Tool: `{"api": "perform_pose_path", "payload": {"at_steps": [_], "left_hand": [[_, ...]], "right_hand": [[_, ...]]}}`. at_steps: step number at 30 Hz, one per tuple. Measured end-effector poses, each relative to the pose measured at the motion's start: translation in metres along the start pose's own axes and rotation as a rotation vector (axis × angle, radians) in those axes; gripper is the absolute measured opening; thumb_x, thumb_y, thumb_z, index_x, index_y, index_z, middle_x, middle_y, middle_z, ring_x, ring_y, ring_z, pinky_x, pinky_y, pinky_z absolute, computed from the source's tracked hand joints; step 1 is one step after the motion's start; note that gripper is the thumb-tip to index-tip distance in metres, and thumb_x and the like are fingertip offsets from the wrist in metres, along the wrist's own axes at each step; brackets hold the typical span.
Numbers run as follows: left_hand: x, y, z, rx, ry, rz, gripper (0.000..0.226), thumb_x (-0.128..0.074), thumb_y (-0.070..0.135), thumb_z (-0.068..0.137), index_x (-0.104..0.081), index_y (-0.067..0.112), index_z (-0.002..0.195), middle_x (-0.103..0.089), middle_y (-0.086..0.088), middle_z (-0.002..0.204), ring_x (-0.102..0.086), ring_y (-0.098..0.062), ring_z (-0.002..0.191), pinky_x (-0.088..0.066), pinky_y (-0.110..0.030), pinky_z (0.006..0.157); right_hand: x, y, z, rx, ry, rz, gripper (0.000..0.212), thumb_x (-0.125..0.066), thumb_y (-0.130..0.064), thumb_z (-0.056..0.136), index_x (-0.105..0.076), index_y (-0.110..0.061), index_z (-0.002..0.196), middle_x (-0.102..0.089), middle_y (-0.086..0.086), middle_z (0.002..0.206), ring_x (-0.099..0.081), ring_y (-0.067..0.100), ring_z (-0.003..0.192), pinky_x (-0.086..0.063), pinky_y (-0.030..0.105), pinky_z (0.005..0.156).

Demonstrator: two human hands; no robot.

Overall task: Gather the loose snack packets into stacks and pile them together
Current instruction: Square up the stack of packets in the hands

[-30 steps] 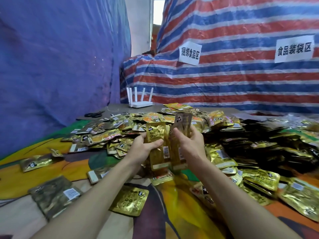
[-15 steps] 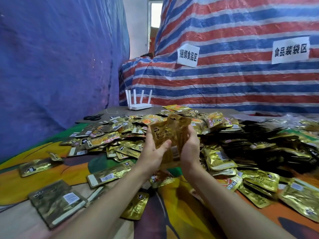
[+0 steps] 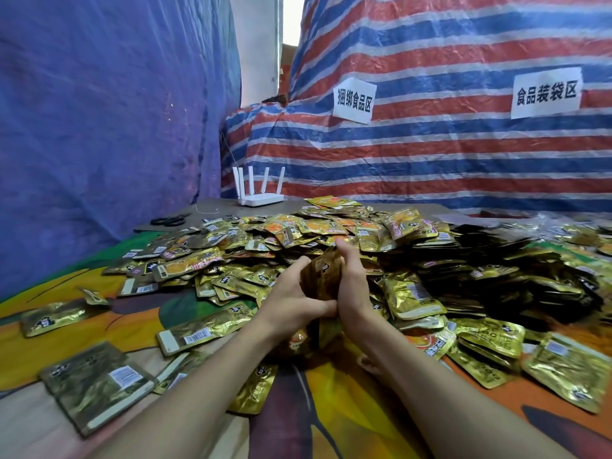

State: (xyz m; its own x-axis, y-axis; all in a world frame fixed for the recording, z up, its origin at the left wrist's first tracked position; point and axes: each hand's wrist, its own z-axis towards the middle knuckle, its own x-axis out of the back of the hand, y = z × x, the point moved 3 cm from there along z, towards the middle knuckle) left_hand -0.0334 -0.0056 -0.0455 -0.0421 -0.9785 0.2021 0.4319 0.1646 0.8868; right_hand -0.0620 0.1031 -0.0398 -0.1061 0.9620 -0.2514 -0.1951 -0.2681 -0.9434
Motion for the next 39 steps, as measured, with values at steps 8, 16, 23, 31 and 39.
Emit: {"api": "perform_pose_path", "payload": {"at_steps": [8,16,23,31,39], "left_hand": [[-0.010,0.004,-0.003,-0.091,0.080,-0.089,0.019,-0.056,0.009,0.070,-0.061,0.012,0.088,-0.058,-0.007,0.071,-0.055,-0.023,0.067,-0.044,-0.038,0.061],[-0.003,0.003,0.004,-0.220,0.135,-0.072,0.052,-0.072,0.006,0.066,-0.043,0.022,0.105,-0.062,0.012,0.075,-0.058,0.000,0.066,-0.049,-0.016,0.063],[-0.012,-0.002,-0.002,-0.110,-0.102,-0.057,0.053,-0.067,0.002,0.063,-0.053,0.011,0.114,-0.060,-0.004,0.082,-0.062,-0.018,0.078,-0.050,-0.039,0.078],[-0.016,0.010,-0.006,-0.096,-0.090,-0.071,0.048,-0.063,0.003,0.062,-0.057,0.014,0.108,-0.061,-0.006,0.082,-0.064,-0.020,0.077,-0.050,-0.033,0.077],[-0.015,0.008,-0.004,-0.097,-0.096,-0.053,0.051,-0.063,0.002,0.061,-0.059,0.011,0.111,-0.063,-0.001,0.079,-0.065,-0.021,0.077,-0.051,-0.037,0.079]], "right_hand": [[-0.002,-0.009,0.001,0.109,0.013,-0.100,0.035,-0.043,-0.046,0.091,-0.057,-0.014,0.087,-0.061,0.007,0.089,-0.061,0.025,0.089,-0.052,0.039,0.078],[0.011,-0.048,-0.019,0.316,0.065,-0.787,0.019,-0.061,-0.034,0.089,-0.054,-0.021,0.100,-0.063,0.001,0.101,-0.060,0.018,0.090,-0.052,0.039,0.078],[0.105,-0.103,-0.055,0.097,0.074,-1.347,0.009,-0.060,-0.029,0.084,-0.067,-0.026,0.087,-0.071,-0.001,0.093,-0.067,0.024,0.089,-0.057,0.040,0.083],[0.267,-0.146,-0.088,-0.298,0.348,-1.877,0.017,-0.060,-0.016,0.082,-0.050,-0.013,0.069,-0.055,0.004,0.069,-0.055,0.023,0.063,-0.045,0.030,0.058],[0.291,-0.128,-0.097,-0.330,0.295,-1.897,0.024,-0.056,-0.003,0.081,-0.041,-0.011,0.064,-0.045,0.005,0.063,-0.048,0.024,0.059,-0.036,0.026,0.052]]}}
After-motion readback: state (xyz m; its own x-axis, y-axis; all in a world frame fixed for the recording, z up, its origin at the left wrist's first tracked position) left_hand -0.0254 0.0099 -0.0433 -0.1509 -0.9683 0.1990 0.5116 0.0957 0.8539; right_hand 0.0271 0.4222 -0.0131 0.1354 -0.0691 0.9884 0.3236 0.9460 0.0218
